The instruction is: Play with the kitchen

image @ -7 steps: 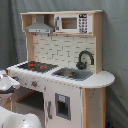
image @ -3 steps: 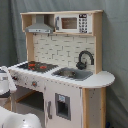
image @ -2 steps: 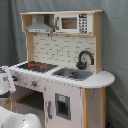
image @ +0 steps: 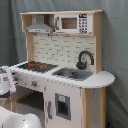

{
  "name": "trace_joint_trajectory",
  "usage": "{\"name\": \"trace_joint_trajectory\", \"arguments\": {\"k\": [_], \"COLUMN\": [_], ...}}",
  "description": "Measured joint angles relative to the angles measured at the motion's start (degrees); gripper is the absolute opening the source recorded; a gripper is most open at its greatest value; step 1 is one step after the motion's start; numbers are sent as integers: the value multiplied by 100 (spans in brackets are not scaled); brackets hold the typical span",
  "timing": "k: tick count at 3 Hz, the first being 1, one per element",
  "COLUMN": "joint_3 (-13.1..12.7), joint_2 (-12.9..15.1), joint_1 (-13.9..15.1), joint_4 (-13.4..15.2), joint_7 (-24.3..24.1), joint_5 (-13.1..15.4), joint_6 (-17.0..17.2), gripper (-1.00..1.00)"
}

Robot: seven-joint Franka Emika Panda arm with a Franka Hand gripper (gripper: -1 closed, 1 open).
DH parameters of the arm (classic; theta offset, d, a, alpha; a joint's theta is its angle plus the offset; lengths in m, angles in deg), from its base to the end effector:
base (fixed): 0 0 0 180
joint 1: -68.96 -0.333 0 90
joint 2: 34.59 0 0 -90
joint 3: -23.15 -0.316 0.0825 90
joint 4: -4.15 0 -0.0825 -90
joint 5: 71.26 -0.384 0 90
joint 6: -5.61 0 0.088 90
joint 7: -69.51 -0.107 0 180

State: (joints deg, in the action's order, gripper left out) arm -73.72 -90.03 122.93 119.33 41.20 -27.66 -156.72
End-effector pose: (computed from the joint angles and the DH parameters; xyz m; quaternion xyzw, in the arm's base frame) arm 0.3407 0.5326 0.3622 0.6007 0.5127 0.4699 0.3944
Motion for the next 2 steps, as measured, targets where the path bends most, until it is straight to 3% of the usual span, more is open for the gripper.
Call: {"name": "trace_joint_trajectory", "arguments": {"k": [1, 2], "joint_3": [171, 560], "joint_2": [0, -2], "joint_1": [-298, -626], "joint_4": [472, 546], "joint_7": [-37, 289], "joint_5": [22, 26], "joint_6": [-60, -56], "gripper": [100, 100]}}
